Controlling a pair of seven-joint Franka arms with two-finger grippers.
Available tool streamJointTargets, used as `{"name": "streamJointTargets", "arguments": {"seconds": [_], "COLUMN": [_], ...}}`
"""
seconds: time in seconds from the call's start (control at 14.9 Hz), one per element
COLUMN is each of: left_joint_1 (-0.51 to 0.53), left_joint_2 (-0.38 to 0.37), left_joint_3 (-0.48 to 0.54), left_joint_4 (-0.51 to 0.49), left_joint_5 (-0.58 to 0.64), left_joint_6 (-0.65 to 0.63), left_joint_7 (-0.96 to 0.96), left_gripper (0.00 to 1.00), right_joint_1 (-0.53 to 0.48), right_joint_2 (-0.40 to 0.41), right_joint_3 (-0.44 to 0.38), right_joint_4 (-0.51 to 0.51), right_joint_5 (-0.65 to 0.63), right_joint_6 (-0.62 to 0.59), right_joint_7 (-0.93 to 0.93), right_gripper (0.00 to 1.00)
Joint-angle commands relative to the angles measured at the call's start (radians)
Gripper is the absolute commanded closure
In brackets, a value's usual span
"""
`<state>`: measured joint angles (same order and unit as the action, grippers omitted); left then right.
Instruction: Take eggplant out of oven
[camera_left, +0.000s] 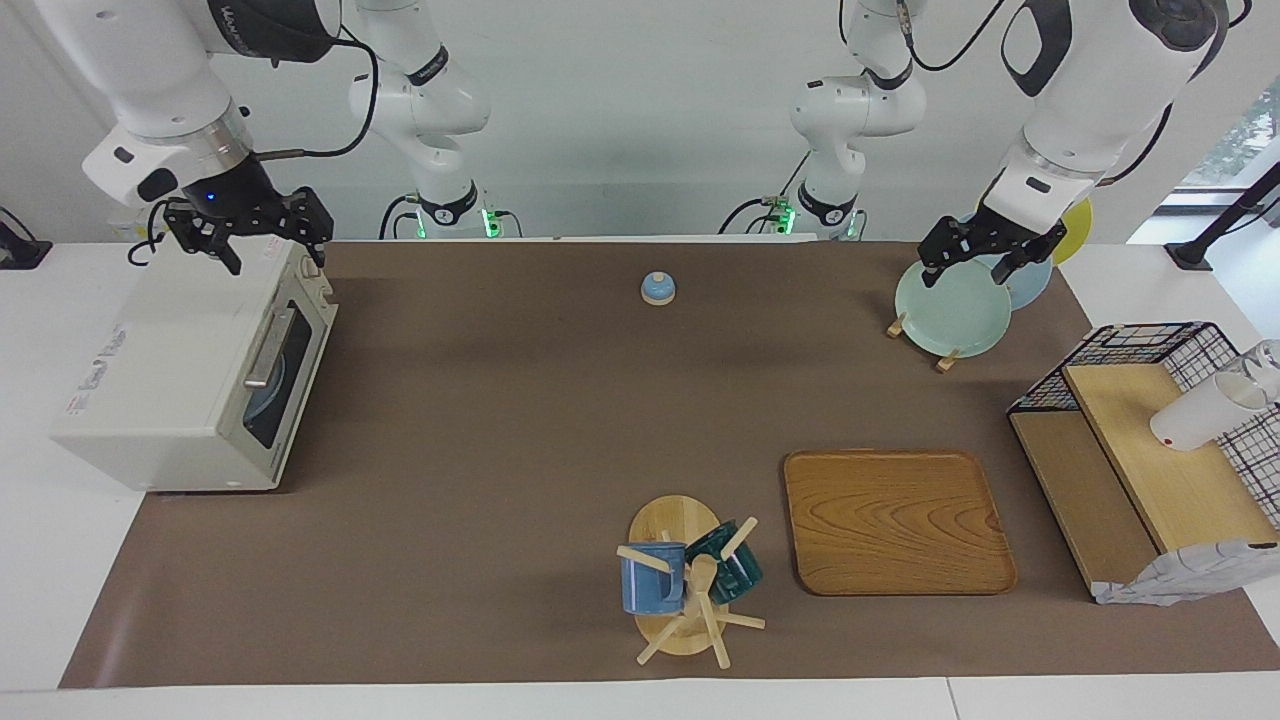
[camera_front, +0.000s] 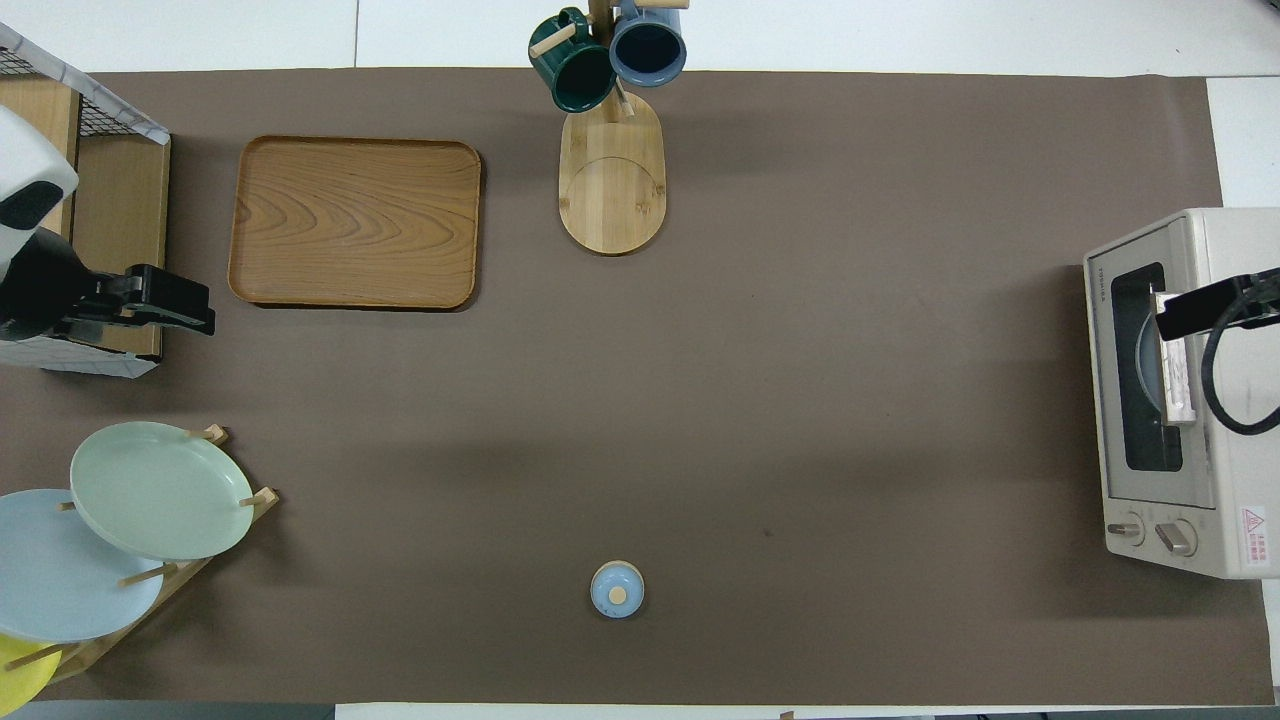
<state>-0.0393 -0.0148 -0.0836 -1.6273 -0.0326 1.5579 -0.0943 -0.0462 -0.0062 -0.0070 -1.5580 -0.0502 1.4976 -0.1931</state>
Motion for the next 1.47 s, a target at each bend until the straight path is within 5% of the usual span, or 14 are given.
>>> {"name": "streamJointTargets", "arguments": {"seconds": [0.0,0.47,0.54,0.6,0.67,0.74,1.14,1.41], "left_joint_1": [0.01,0.01,0.01,0.01,0.01,0.01,0.01,0.01], "left_joint_2": [-0.019,-0.021,-0.019,-0.019,-0.021,-0.019,-0.021,-0.021], "left_joint_3": [-0.005,-0.005,-0.005,-0.005,-0.005,-0.005,-0.005,-0.005], "left_joint_4": [-0.016,-0.016,-0.016,-0.016,-0.016,-0.016,-0.016,-0.016], "left_joint_5": [0.003,0.003,0.003,0.003,0.003,0.003,0.003,0.003], "left_joint_6": [-0.006,-0.007,-0.006,-0.007,-0.007,-0.006,-0.007,-0.006], "left_joint_7": [0.01,0.01,0.01,0.01,0.01,0.01,0.01,0.01], "left_gripper": [0.0,0.0,0.0,0.0,0.0,0.0,0.0,0.0], "right_joint_1": [-0.011,-0.02,-0.02,-0.012,-0.015,-0.02,-0.012,-0.021], "right_joint_2": [0.009,-0.012,-0.02,-0.02,-0.02,-0.024,-0.044,-0.058], "right_joint_3": [0.005,0.005,0.004,0.002,0.004,0.004,0.002,0.002], "right_joint_4": [0.021,-0.028,-0.045,-0.045,-0.05,-0.068,-0.112,-0.241], "right_joint_5": [0.029,0.024,0.029,0.023,0.018,0.018,0.015,-0.031], "right_joint_6": [-0.02,-0.01,-0.002,0.01,0.027,0.038,0.05,0.229], "right_joint_7": [0.0,-0.018,-0.04,-0.029,-0.029,-0.035,0.107,0.176], "right_gripper": [0.0,0.0,0.2,0.72,0.92,1.0,1.0,1.0]}}
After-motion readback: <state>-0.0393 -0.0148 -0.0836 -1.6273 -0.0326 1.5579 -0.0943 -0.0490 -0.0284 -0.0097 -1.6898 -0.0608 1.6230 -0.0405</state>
